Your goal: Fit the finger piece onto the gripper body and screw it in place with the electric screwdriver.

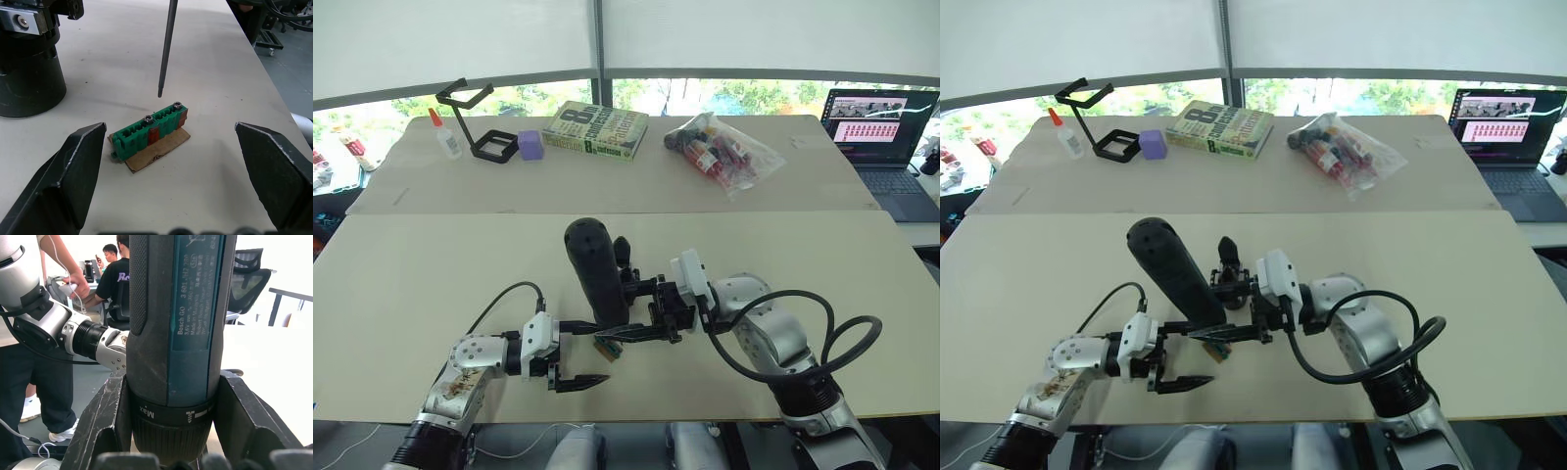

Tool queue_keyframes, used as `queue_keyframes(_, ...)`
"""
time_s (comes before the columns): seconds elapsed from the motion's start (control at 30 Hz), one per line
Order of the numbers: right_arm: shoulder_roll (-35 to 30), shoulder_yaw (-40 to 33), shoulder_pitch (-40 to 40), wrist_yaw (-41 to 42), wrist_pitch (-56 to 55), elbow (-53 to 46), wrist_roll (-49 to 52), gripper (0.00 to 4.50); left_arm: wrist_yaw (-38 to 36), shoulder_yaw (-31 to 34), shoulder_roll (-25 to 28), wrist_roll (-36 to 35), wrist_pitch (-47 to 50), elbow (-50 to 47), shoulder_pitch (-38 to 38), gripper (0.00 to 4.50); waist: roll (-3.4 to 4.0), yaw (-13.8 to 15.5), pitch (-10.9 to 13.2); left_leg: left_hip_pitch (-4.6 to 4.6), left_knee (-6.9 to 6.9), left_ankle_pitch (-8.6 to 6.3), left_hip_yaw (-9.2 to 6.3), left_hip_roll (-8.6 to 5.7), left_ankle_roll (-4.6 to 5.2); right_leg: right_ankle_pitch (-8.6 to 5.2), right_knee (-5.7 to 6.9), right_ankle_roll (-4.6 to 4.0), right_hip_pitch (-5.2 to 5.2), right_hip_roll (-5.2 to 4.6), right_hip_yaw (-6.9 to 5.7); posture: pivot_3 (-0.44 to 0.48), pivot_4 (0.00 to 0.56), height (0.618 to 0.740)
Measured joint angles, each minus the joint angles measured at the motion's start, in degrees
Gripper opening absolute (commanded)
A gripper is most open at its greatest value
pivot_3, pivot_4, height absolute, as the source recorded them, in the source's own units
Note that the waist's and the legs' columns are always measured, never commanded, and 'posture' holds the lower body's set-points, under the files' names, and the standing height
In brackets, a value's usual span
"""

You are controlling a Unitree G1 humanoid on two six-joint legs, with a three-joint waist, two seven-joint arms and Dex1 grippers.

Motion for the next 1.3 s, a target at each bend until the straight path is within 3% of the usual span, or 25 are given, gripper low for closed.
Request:
queue_keyframes(0.37, 0.1, -3.4, 0.0, -0.1, 1.0, -0.1, 4.1, 1.92, 0.4, 0.1, 0.0, -0.2, 0.0, 0.0, 0.1, 4.50, 0.00, 0.0, 0.0, 0.00, -0.01, 0.00, 0.00, 0.01, 0.00, 0.00, 0.00, 0.00, -0.01, 0.00, 0.00, 0.000, 0.150, 0.740)
queue_keyframes(1.3, 1.6, -0.5, 0.7, 0.0, 1.5, 0.0, 3.5, 1.92, 0.0, 1.1, 1.0, -0.5, 0.1, 0.0, 0.3, 4.50, 0.00, 0.0, 0.0, -0.24, 0.00, 0.03, 0.00, -0.01, -0.06, 0.00, 0.02, -0.01, -0.27, 0.00, 0.00, 0.000, 0.150, 0.740)
